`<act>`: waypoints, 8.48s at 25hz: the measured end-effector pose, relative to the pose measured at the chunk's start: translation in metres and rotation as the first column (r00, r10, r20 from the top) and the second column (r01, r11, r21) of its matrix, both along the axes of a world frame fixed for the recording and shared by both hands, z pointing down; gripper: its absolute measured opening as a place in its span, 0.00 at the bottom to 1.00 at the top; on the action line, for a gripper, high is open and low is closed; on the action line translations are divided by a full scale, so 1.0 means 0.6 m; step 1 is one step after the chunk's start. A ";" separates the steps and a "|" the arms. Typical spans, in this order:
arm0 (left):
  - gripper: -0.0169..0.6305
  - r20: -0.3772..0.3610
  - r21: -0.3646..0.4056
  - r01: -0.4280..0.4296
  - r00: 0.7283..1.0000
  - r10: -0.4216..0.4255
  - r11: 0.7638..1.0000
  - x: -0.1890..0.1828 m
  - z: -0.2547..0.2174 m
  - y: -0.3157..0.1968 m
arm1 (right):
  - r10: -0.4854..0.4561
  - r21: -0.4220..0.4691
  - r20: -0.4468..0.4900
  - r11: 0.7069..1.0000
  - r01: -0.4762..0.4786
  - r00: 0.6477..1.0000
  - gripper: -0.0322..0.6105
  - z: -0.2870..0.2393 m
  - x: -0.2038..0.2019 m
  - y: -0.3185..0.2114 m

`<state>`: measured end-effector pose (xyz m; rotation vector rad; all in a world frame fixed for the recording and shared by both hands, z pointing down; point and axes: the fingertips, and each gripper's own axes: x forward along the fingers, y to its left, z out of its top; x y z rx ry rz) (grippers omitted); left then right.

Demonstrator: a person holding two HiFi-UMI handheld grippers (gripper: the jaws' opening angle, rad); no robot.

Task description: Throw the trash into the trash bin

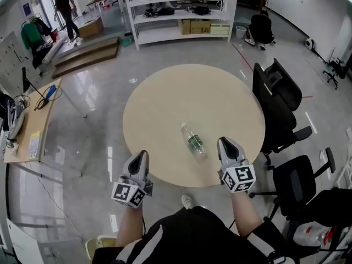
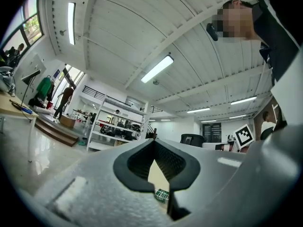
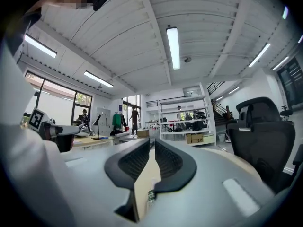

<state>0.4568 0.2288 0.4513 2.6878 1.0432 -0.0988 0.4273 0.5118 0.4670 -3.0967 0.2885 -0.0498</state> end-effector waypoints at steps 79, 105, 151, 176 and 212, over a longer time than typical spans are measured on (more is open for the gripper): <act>0.03 -0.028 0.016 0.583 0.812 -0.583 0.812 -0.168 -0.012 -0.315 | -0.684 0.012 -0.072 0.727 0.687 0.726 0.56 -0.050 0.095 -0.489; 0.03 -0.007 0.020 0.996 0.087 -0.996 0.086 -0.928 0.025 -0.781 | -0.991 0.032 -0.134 -0.018 0.999 -0.014 0.56 -0.047 -0.519 -1.156; 0.03 0.404 0.151 0.962 -0.271 -0.874 -0.229 -1.005 0.325 -0.911 | -0.746 0.148 0.446 -0.482 0.863 -0.494 0.56 0.373 -0.713 -1.386; 0.03 0.574 0.188 0.979 -0.179 -0.799 -0.084 -1.021 0.481 -0.927 | -0.154 0.160 0.953 -0.481 0.862 -0.262 0.57 0.820 -0.757 -1.292; 0.03 0.347 0.162 0.983 -0.134 -0.928 -0.082 -1.066 0.304 -1.072 | -0.824 0.076 0.534 -0.176 0.981 -0.189 0.20 0.467 -0.658 -1.520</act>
